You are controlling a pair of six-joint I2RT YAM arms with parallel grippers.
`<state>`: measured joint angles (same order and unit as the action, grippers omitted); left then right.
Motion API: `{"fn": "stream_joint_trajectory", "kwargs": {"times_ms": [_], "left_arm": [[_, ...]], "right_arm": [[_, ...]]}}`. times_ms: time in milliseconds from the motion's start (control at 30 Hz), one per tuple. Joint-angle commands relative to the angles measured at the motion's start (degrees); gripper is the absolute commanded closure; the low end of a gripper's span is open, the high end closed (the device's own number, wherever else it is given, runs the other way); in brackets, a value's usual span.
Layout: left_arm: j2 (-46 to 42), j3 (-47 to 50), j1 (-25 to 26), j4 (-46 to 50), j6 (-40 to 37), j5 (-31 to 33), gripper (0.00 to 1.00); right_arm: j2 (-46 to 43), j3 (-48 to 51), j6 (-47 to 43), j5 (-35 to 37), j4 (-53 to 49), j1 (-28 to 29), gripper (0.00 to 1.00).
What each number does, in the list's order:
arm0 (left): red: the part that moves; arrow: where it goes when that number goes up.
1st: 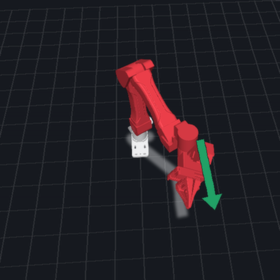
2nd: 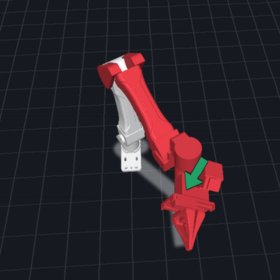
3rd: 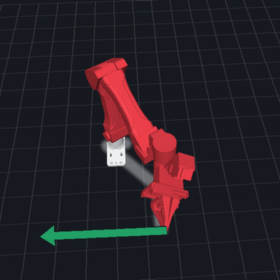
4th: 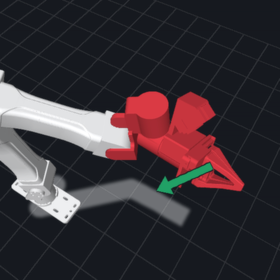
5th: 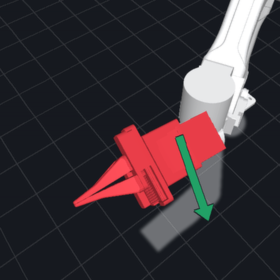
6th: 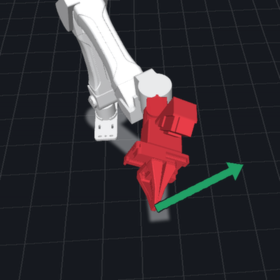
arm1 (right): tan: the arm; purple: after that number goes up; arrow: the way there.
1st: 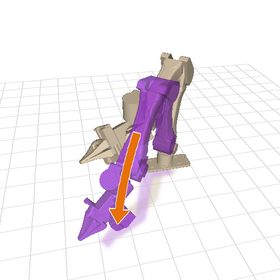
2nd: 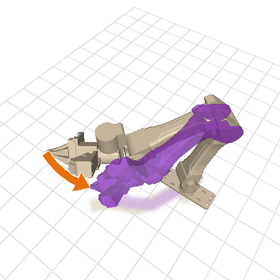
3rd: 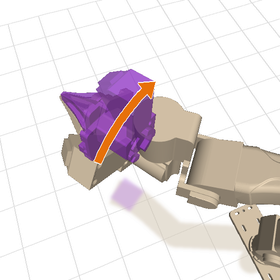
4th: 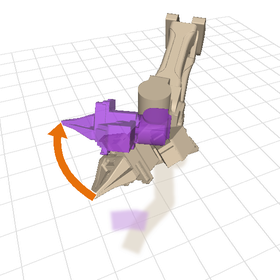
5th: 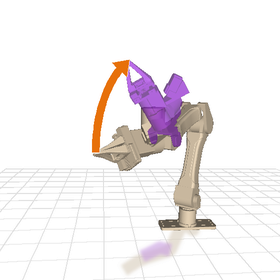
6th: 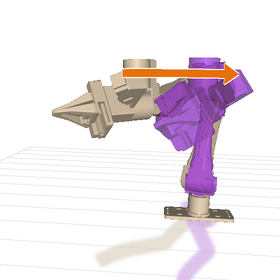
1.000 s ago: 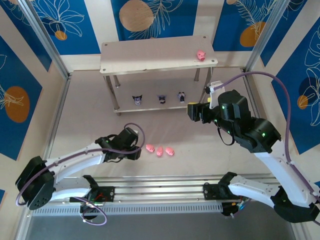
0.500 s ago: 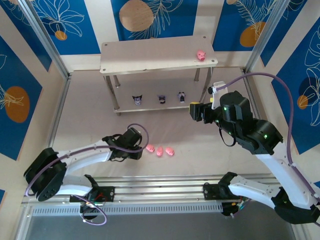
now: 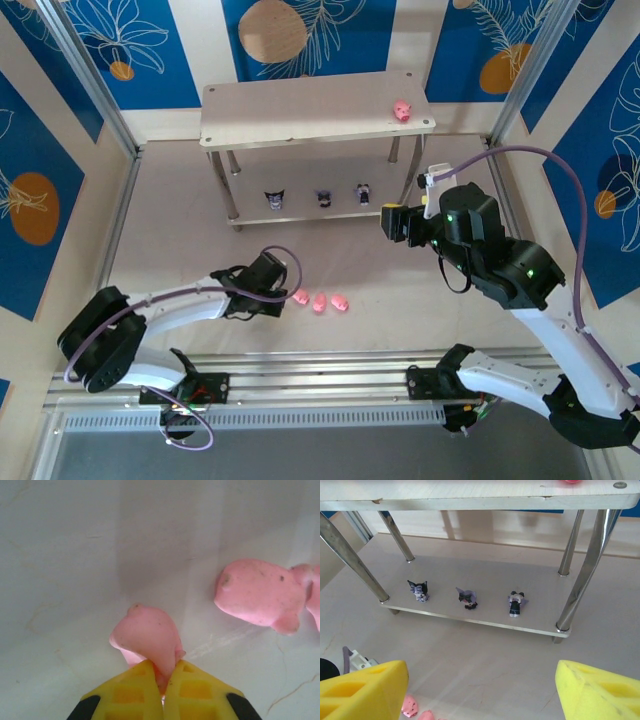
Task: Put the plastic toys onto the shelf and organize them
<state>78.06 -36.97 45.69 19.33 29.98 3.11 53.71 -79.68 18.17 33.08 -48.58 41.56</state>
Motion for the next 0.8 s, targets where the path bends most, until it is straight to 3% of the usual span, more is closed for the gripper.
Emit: {"fn": "stream_joint_trajectory", "kwargs": {"times_ms": [0, 167, 333, 600, 767], "left_arm": [[-3.64, -1.93, -0.96, 2.73, -1.46, -0.25, 1.0], [-12.88, -9.65, -3.25, 11.64, -5.07, 0.66, 1.0], [-16.89, -26.31, -7.89, 20.98, -13.0, 1.25, 0.99], [-6.61, -59.16, -17.15, 28.45, -26.25, -0.52, 0.97], [1.2, -70.76, -21.8, 30.47, -28.36, -4.61, 0.96]], "right_arm": [[-0.71, 0.82, 0.01, 1.43, 1.69, -0.26, 0.22], [-0.63, 1.35, -0.15, 1.51, 2.52, -0.35, 0.23], [-0.11, 1.91, -0.29, 0.61, 4.03, -0.43, 0.24], [3.13, 0.72, -1.26, -2.34, 6.44, -0.51, 0.24], [3.94, -0.06, -2.0, -2.89, 7.28, -0.52, 0.24]]}}
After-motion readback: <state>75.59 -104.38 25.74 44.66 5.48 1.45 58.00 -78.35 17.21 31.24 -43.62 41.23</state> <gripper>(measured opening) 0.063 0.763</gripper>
